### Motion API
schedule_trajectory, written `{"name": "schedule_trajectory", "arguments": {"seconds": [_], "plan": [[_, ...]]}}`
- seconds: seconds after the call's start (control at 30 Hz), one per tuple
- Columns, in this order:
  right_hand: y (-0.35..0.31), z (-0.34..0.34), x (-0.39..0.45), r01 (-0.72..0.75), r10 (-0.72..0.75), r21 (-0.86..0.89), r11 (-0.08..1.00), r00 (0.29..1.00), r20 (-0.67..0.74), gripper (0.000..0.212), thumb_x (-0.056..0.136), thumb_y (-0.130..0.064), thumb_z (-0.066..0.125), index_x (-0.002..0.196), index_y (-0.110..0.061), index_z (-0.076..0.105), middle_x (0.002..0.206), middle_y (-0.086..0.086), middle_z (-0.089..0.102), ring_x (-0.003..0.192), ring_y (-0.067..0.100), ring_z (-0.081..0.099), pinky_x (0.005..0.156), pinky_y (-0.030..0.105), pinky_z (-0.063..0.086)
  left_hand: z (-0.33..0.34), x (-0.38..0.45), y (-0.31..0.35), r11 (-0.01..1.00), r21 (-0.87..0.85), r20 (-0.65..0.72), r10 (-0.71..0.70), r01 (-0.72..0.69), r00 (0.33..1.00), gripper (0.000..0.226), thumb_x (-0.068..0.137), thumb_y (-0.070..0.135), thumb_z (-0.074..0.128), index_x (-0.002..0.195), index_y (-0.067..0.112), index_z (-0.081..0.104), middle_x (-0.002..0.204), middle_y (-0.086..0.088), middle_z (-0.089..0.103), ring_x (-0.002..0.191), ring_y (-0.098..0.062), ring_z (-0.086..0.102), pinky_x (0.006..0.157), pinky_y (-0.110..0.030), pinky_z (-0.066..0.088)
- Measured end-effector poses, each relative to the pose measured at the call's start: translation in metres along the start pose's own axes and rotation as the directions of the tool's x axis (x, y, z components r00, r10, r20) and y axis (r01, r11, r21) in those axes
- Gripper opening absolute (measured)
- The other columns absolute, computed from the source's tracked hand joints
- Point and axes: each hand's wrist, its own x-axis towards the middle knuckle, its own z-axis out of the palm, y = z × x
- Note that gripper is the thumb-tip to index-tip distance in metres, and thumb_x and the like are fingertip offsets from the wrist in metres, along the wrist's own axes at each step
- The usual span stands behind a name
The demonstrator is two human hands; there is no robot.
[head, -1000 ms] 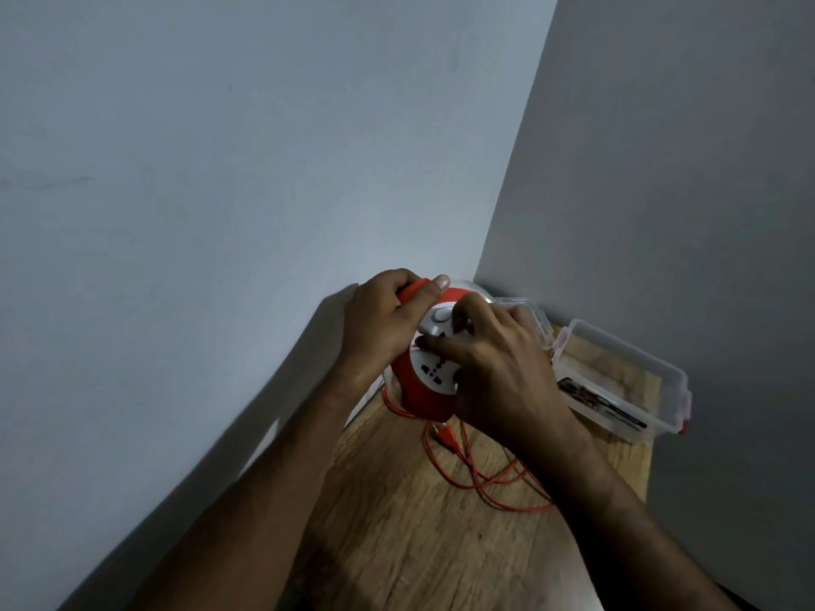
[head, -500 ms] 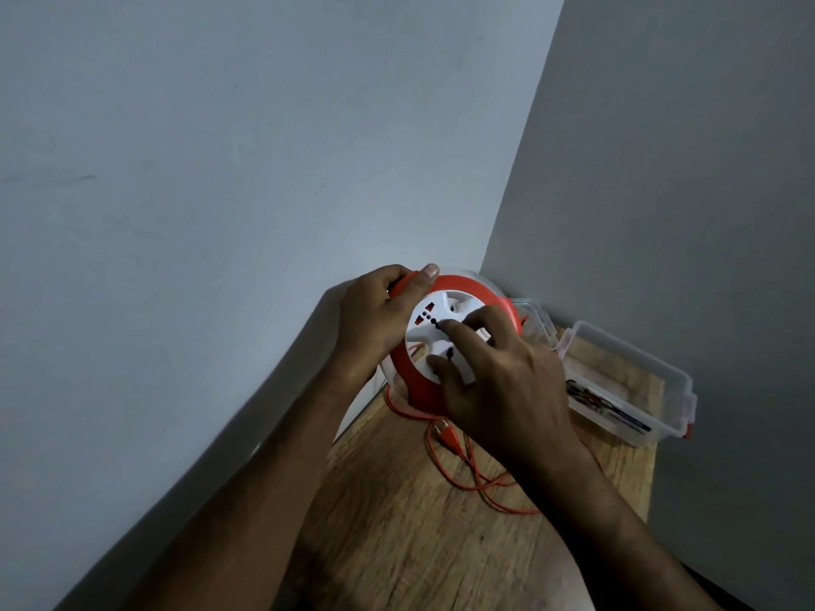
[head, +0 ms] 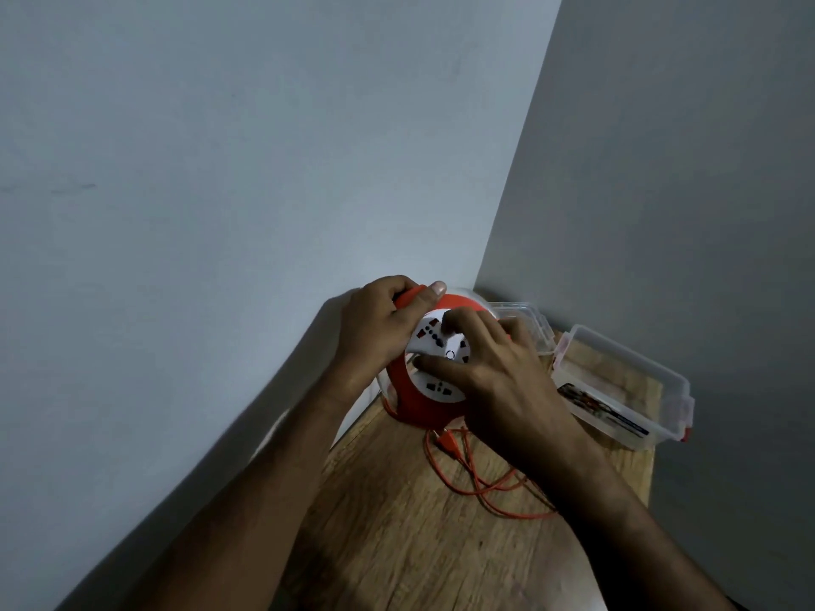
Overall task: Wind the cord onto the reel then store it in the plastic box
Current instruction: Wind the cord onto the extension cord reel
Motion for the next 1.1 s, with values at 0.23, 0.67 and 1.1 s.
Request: {"name": "schedule_trajectory", "arguments": {"seconds": [0.23,0.67,1.1], "plan": [[-0.006,0.008,0.004,-0.250,0.268,0.160,0.955,0.958,-0.101,0.064,0.065,-0.042,0.088,0.123,-0.021,0.071,0.112,0.011,0.065,0.091,0.029,0.067,0.071,0.036,0.055,0.003,-0.001,-0.002,0.999,0.037,-0.034,0.024,-0.023,0.999,0.042,0.093,0.061,0.064,0.088,0.021,0.074,0.080,0.007,0.075,0.076,-0.009,0.071,0.073,-0.026,0.057],[-0.002,-0.003,0.000,-0.033,0.039,0.080,0.996,0.996,-0.080,0.066,0.068,-0.017,0.085,0.129,-0.021,0.061,0.132,0.010,0.053,0.121,0.029,0.051,0.091,0.049,0.048,0.000,0.002,-0.004,1.000,-0.013,-0.029,-0.005,0.005,1.000,0.043,0.094,0.061,0.063,0.086,0.020,0.074,0.078,0.004,0.075,0.076,-0.012,0.072,0.077,-0.035,0.061],[-0.006,0.008,0.005,-0.259,0.271,0.126,0.957,0.959,-0.081,0.067,0.059,-0.041,0.090,0.121,-0.022,0.071,0.107,0.012,0.067,0.087,0.030,0.068,0.069,0.035,0.054,0.008,-0.002,-0.005,0.999,0.033,-0.041,0.020,-0.018,0.999,0.041,0.093,0.061,0.065,0.085,0.022,0.073,0.076,0.008,0.073,0.074,-0.006,0.068,0.068,-0.019,0.047]]}}
